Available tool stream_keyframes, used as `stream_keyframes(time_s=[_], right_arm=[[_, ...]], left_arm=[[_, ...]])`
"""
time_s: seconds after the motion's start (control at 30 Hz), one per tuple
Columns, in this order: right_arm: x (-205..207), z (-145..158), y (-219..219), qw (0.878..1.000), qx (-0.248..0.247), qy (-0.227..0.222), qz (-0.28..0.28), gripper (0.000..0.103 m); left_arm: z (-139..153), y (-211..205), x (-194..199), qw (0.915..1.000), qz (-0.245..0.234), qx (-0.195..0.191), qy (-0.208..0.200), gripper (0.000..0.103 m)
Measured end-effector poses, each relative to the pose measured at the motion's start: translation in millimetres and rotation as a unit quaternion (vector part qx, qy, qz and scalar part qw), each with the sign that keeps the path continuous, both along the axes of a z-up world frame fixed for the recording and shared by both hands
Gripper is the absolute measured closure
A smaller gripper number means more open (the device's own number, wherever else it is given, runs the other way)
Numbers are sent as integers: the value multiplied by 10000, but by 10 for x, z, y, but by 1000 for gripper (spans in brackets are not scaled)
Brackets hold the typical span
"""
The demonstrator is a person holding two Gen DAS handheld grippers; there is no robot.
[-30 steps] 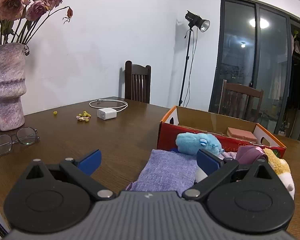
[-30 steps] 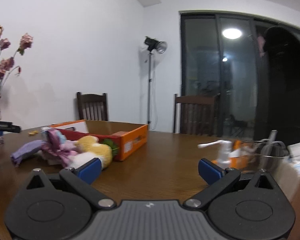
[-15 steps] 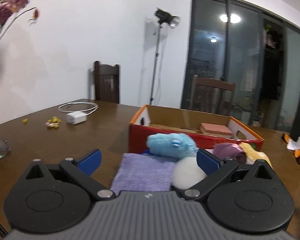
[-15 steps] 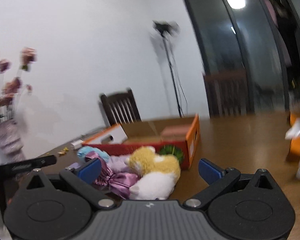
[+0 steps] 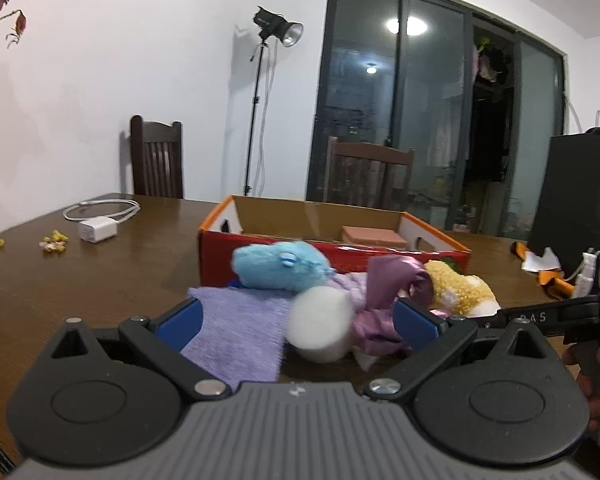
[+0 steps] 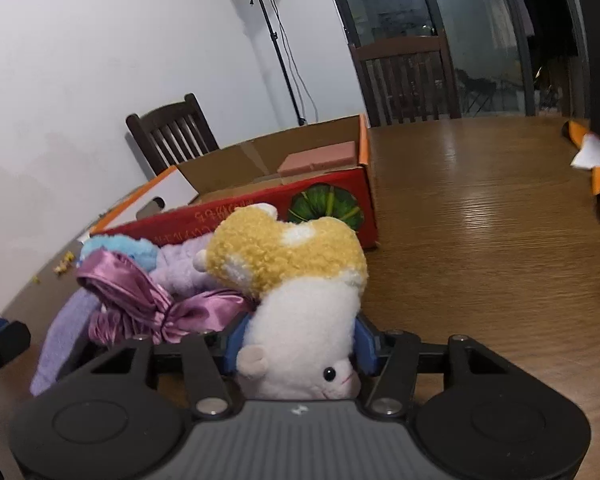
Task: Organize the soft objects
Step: 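Grasp the yellow-and-white plush sheep with the right gripper, then carry the plush sheep with the right gripper into the box and release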
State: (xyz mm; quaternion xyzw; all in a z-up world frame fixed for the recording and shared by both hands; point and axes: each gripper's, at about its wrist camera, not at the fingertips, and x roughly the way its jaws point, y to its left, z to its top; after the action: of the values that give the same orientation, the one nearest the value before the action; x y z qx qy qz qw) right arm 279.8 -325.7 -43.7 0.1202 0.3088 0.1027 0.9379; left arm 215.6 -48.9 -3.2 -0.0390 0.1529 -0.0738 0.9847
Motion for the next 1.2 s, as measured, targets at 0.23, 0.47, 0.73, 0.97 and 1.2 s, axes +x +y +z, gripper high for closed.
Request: stream_keyframes(time_s=[0.23, 0.47, 0.73, 0.97, 1.2], right_arm=[[-670, 71, -83, 9988, -325, 111, -340, 47], [-1229, 215, 116, 9955, 424, 32, 847, 35], [-1207, 360, -203, 9971, 311, -543, 437, 36], [-840, 245, -414, 9960, 547, -592, 383, 36], [-859, 69, -328, 9907, 1141, -244, 703, 64]], left_arm=[[-16, -195, -166, 9990, -427, -42, 95, 0], [-53, -334, -304, 9984, -494, -191, 212, 1], [-10, -384, -354, 9964, -608, -433, 405, 3], [-149, -382, -111, 9737, -981, -1468, 1438, 34], [-248, -359, -39, 9701, -898, -1511, 1676, 59]])
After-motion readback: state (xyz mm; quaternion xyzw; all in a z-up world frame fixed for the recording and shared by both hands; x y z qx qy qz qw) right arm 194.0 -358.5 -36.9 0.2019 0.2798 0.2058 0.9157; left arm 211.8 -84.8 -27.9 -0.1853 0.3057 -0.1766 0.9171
